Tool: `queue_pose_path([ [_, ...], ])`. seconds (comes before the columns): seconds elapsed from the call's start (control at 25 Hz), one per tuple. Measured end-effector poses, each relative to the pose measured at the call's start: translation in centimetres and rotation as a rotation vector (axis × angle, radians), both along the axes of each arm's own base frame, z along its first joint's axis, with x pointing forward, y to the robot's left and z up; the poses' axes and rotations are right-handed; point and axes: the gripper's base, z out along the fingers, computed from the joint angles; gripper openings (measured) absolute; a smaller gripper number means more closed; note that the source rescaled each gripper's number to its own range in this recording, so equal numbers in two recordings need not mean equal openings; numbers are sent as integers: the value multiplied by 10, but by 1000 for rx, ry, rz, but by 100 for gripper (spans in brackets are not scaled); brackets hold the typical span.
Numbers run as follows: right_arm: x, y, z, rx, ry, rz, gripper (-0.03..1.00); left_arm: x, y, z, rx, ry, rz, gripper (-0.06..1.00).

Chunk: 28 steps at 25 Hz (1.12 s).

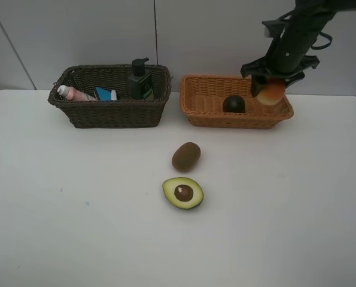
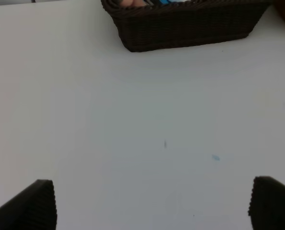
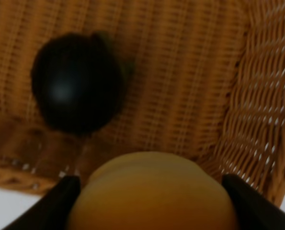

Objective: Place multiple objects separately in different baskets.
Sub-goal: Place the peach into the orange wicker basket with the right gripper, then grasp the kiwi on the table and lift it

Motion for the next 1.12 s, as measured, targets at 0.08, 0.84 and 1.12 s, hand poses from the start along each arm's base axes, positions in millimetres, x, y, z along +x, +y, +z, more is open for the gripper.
queue_pose_path([
  [0.08, 18, -5, 1, 15, -25, -25, 52, 0, 0, 0, 0, 0, 0, 100],
  [0.84, 18, -1, 11, 104, 146, -82, 99, 0, 0, 0, 0, 0, 1, 100],
  [1.12, -25, 61, 36, 103, 145, 74, 99, 0, 0, 0, 0, 0, 1, 100],
])
